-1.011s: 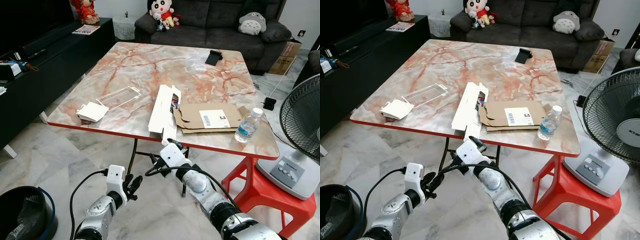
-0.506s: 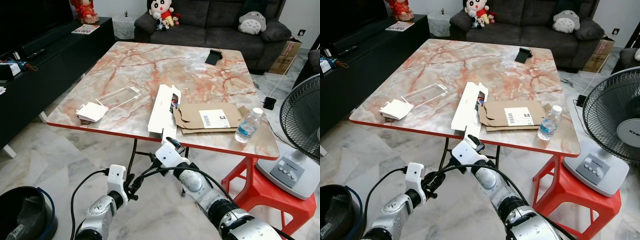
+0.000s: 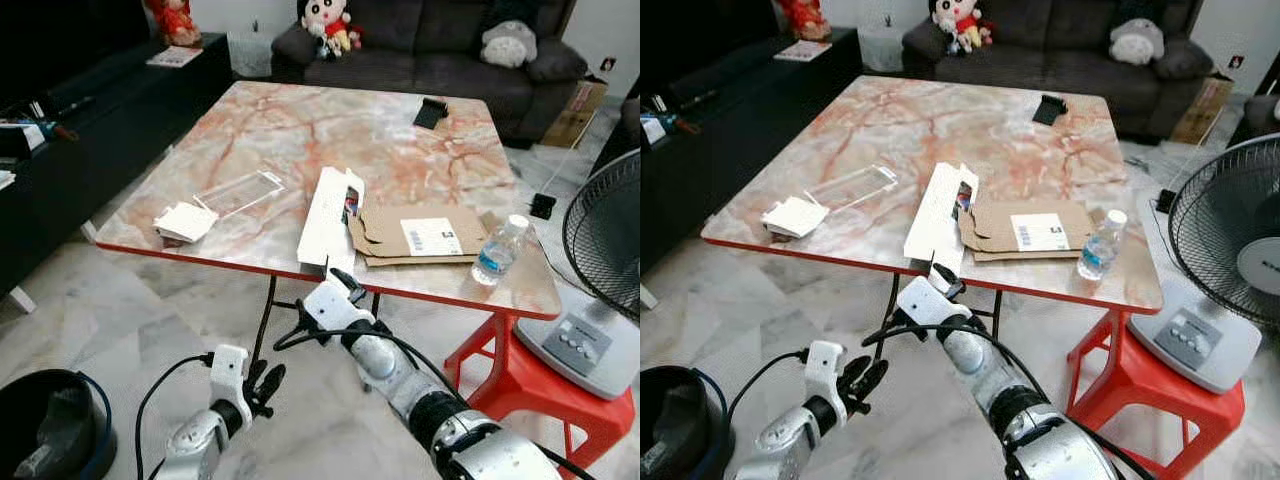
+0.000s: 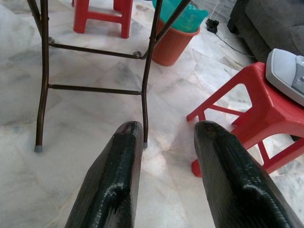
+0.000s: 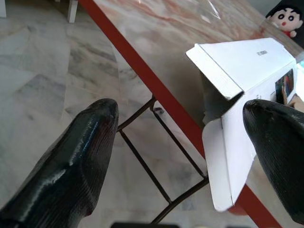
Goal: Picking trash to rubbish bin
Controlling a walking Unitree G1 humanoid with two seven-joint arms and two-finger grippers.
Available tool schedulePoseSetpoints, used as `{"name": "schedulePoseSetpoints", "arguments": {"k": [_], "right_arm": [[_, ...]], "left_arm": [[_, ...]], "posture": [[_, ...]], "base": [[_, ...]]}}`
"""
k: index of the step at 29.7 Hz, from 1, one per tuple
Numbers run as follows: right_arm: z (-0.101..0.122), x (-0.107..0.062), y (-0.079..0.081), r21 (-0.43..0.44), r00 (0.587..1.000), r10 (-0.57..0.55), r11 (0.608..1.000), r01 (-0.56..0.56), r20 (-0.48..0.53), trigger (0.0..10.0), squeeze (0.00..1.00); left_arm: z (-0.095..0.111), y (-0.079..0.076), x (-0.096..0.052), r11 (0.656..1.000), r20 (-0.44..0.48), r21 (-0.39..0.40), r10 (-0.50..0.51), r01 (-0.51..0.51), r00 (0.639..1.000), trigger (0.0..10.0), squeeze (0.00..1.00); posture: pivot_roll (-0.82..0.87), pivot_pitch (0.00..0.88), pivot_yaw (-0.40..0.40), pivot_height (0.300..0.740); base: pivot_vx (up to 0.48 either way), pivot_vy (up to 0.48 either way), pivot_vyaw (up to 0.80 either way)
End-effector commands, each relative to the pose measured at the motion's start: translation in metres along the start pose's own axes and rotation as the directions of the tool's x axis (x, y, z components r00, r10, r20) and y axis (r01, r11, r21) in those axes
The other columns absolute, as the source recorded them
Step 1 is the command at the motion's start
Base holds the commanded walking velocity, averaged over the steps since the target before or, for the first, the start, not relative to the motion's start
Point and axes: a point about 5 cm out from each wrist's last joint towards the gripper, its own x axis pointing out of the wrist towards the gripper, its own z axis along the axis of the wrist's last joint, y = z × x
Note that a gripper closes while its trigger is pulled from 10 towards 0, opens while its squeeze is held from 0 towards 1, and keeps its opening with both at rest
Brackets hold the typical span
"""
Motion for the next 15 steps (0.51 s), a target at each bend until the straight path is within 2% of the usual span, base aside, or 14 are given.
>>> {"name": "schedulePoseSetpoints", "arguments": {"k": [1,10,15], "right_arm": [[0.004,0.003,-0.002,-0.014,1.0,-0.007,1.0,0.007,-0.006,10.0,0.0],[0.006,0.005,-0.008,-0.078,0.999,-0.045,0.996,0.045,-0.004,10.0,0.0],[0.008,0.008,-0.02,-0.113,0.993,-0.115,0.987,0.113,-0.017,10.0,0.0]], "left_arm": [[0.002,-0.002,-0.001,1.0,0.004,0.001,-0.012,0.012,1.0,10.0,0.0],[0.004,-0.01,-0.009,1.0,0.019,0.007,-0.021,0.021,1.0,10.0,0.0],[0.006,-0.014,-0.012,1.0,0.022,0.008,-0.027,0.027,0.999,10.0,0.0]], "posture": [[0.17,0.069,-0.014,0.74],[0.19,0.095,-0.009,0.74],[0.2,0.103,-0.004,0.74]], "base": [[0.0,0.0,0.0],[0.0,0.0,0.0],[0.0,0.0,0.0]]}}
